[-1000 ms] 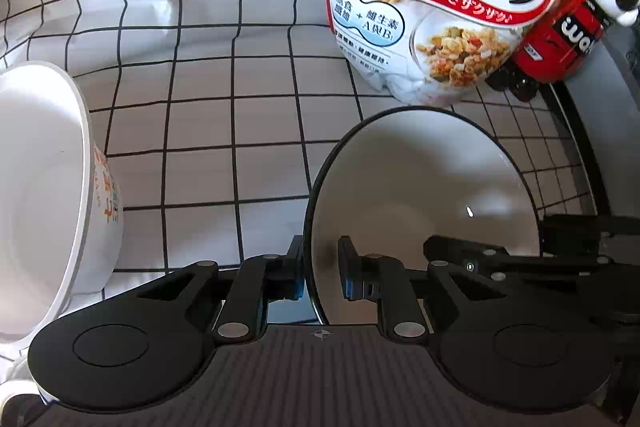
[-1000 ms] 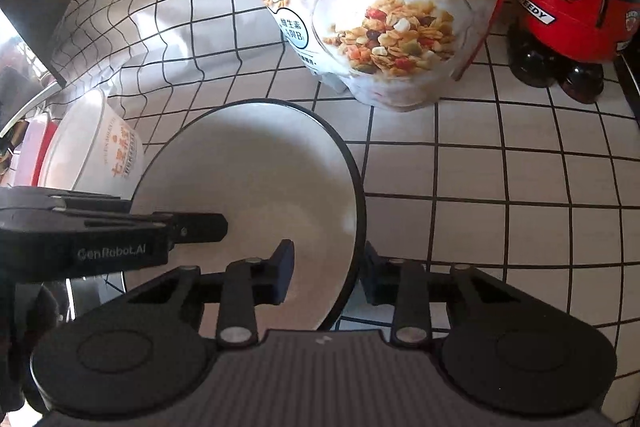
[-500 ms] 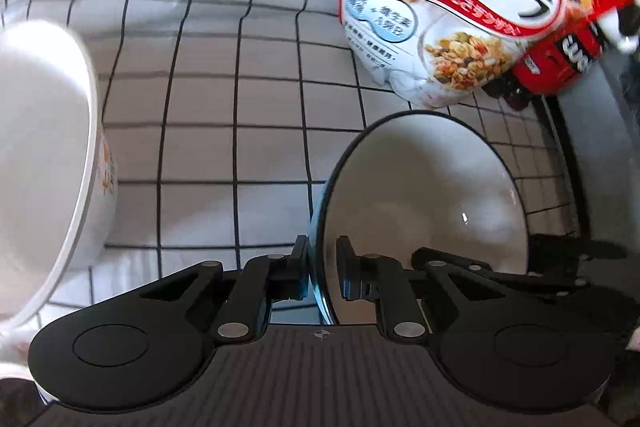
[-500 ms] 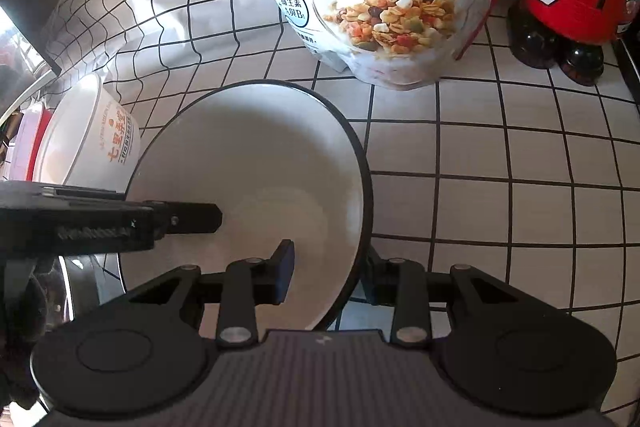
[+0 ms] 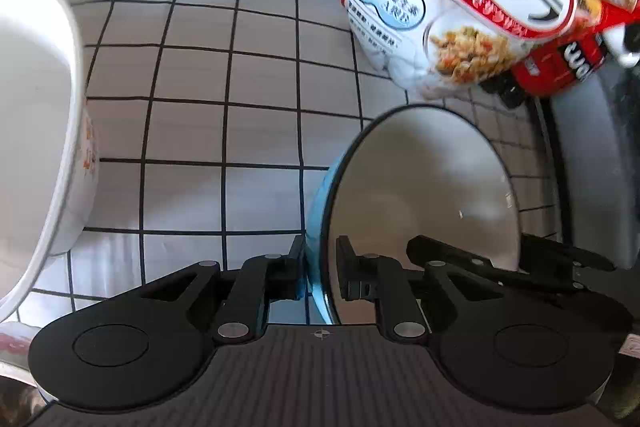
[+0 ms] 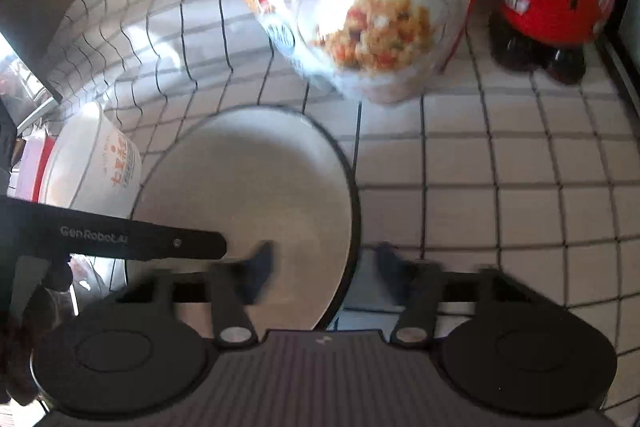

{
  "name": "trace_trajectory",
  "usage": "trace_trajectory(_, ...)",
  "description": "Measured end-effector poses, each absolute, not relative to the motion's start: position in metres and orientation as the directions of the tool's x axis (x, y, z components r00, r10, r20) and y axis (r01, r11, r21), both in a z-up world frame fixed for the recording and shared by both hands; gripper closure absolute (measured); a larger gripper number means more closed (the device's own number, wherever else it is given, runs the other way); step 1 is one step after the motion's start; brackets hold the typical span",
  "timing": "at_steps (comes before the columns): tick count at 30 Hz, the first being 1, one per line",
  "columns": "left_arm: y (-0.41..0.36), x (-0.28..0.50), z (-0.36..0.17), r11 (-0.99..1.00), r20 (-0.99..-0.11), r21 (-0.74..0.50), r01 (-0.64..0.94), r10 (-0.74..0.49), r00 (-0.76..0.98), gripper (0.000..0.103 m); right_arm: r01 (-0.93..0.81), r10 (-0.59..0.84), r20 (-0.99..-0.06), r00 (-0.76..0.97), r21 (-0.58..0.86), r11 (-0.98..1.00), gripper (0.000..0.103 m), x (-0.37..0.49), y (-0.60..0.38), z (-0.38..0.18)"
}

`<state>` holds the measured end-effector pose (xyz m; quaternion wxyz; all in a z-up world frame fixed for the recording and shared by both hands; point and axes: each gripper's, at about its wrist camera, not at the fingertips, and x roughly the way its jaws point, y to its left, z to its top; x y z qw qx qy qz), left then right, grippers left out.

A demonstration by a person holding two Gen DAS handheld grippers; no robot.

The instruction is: Organize plates and bowls

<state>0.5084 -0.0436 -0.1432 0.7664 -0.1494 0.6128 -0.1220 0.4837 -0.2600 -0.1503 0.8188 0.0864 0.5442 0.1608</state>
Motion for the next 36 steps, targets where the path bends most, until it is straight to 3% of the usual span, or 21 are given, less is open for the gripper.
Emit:
trace_trajectory(8,-0.056,0.508,-0.135,0.954,-0.931,-0.300,0.004,-0.294,0.218,0.081,-0.132,0.311,-0.880,0.358,0.282,0.950,0.070,0.483,-0.251,-0.143)
trace_trajectory(19,-0.055,0.487,-0.087,0.958,-0.900,-0.282,0.045,-0.280,0.335,0.083,-0.184,0.326,-0.821,0.468,0.270,0.945,0.069,0.468,-0.249,-0.102)
trace_trajectory(28,-0.036,0.428,-0.028,0.937,-0.851,-0.341,0.073,-0.341,0.400,0.084,-0.269,0.391,-0.761,0.518,0.289,0.919,0.069,0.412,-0.248,-0.051)
trace_trajectory(36,-0.034,0.358,-0.037,0.951,-0.874,-0.284,0.121,-0.309,0.376,0.085,-0.329,0.392,-0.780,0.488,0.252,0.910,0.069,0.340,-0.234,-0.045)
